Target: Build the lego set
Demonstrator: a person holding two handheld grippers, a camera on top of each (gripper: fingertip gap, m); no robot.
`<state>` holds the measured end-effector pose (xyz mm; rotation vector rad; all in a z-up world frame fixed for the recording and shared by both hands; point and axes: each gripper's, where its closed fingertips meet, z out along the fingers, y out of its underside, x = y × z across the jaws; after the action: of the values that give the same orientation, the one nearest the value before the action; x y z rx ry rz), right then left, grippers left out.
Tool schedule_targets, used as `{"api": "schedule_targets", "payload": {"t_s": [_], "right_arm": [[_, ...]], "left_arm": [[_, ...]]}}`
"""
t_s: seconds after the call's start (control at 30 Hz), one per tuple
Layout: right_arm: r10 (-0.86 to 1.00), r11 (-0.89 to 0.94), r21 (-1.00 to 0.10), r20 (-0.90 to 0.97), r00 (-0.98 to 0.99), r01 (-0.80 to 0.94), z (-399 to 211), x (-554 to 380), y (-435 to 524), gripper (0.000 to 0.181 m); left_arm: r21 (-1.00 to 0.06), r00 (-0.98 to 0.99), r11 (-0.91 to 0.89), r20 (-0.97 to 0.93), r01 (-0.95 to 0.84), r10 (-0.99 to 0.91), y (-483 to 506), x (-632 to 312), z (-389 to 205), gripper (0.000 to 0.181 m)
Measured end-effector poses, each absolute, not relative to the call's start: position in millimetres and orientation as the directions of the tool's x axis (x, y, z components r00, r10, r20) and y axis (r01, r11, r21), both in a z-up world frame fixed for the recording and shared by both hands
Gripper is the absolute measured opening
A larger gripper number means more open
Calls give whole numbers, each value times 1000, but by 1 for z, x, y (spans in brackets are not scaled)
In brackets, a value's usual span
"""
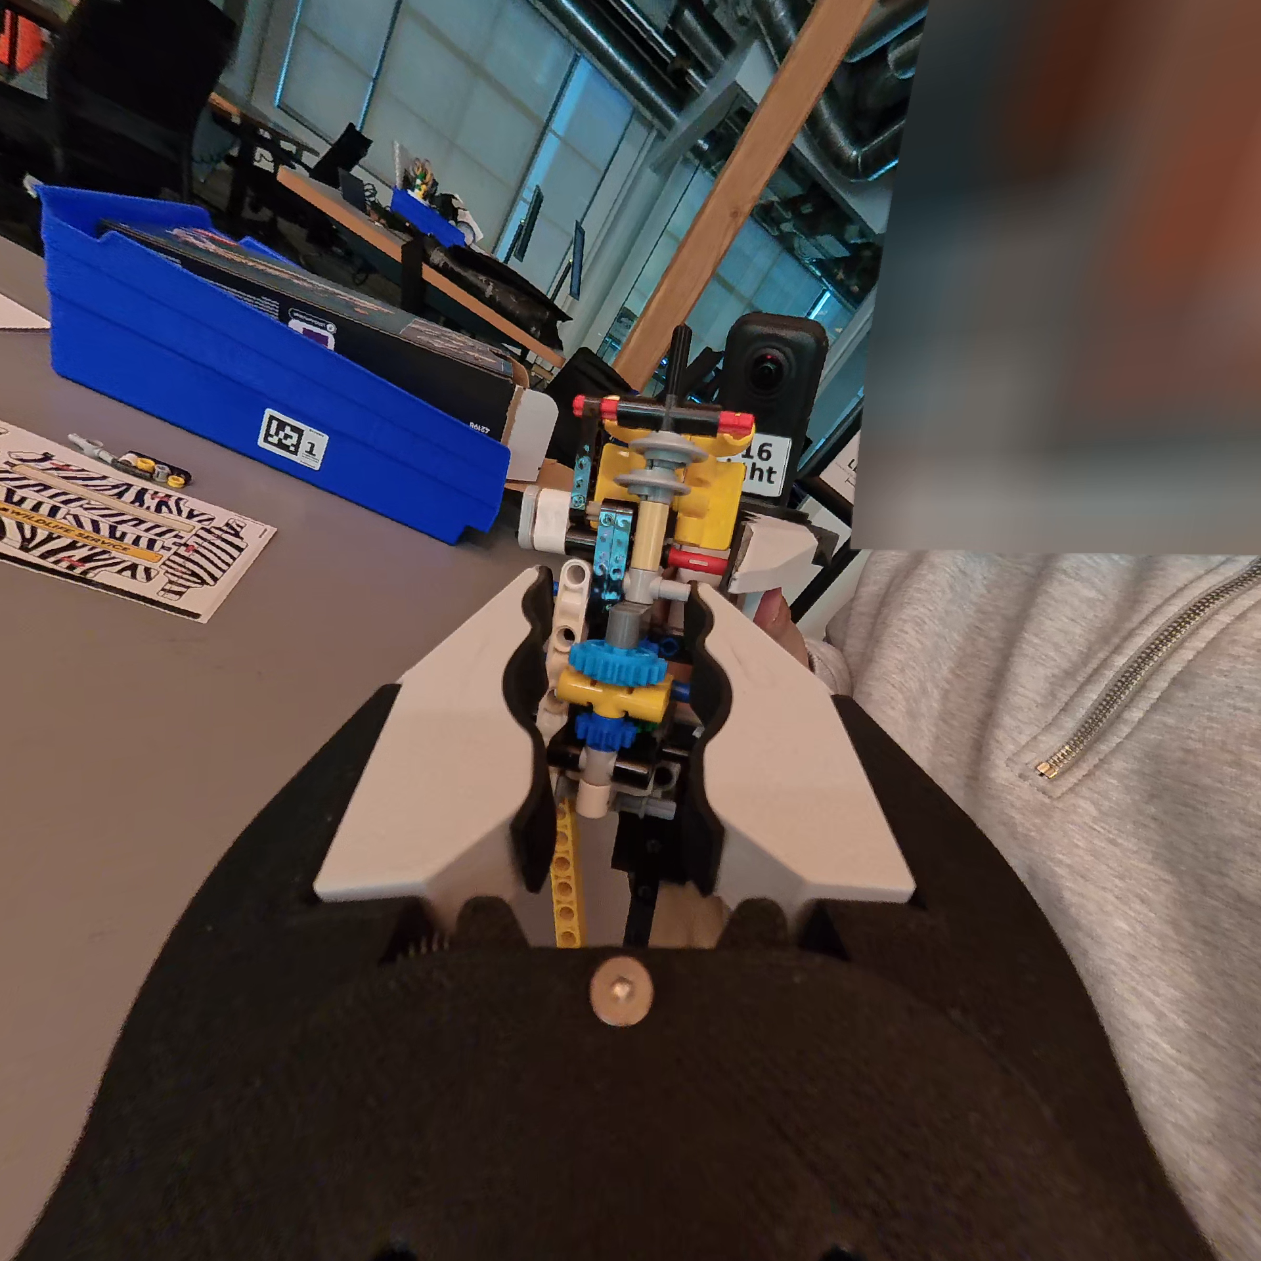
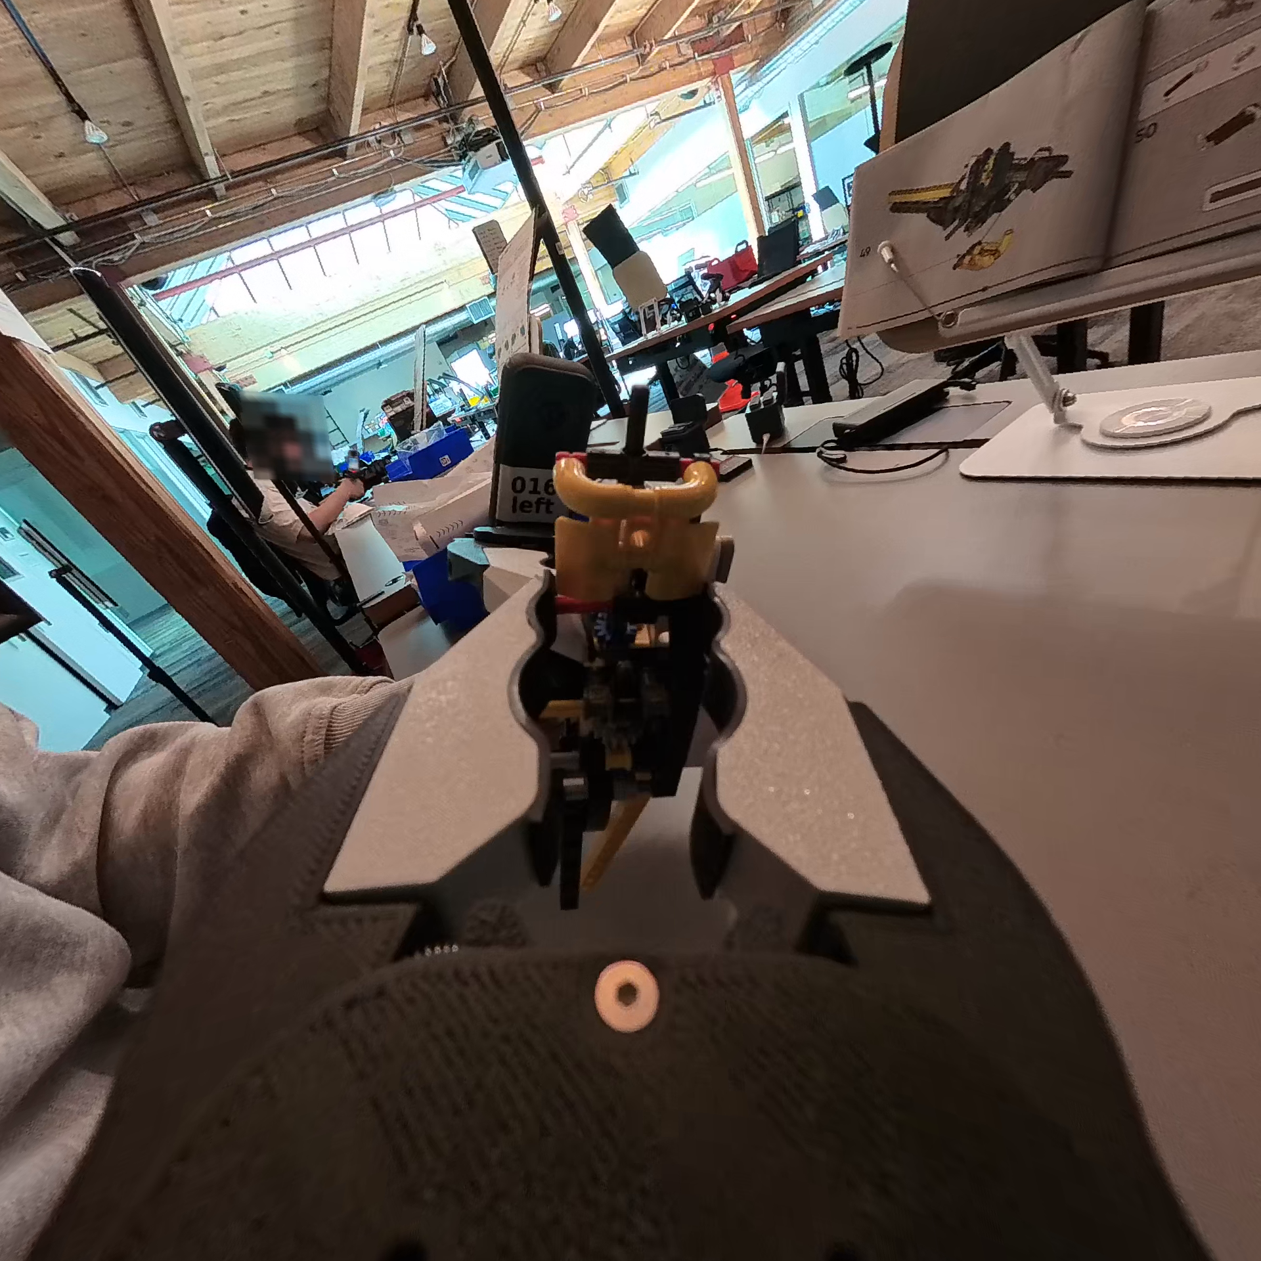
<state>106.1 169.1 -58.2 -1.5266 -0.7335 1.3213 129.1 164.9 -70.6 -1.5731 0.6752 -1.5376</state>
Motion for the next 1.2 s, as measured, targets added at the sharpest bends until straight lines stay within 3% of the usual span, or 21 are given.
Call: {"api": "schedule_targets", "payload": {"t_s": [0.43,0.6,0.8,0.9,1.0,1.2], "right_arm": [[890,-359,-921,-387,240,-153,-58,108,171,41],[885,-364,-917,-394,247,-161,-64,116,178,65],[860,-348,-915,-397,319,-202,-91,144,200,64],[834,-386,-895,-443,329,-224,-102,154,211,60],[814,-414,-871,-484,321,-263,-102,162,216,57],[782,-414,-865,-498,376,-284,-99,181,226,57]], "left_arm": [[-827,119,-535,557,172,-822,166,130,-72,35],[-830,192,-532,557,169,-808,175,117,-73,35],[-826,462,-557,461,-89,-758,201,80,-88,35],[-749,570,-569,318,-338,-757,212,63,-107,35],[-609,636,-588,171,-532,-753,227,49,-132,35],[-437,608,-622,192,-649,-770,228,72,-172,35]]}}
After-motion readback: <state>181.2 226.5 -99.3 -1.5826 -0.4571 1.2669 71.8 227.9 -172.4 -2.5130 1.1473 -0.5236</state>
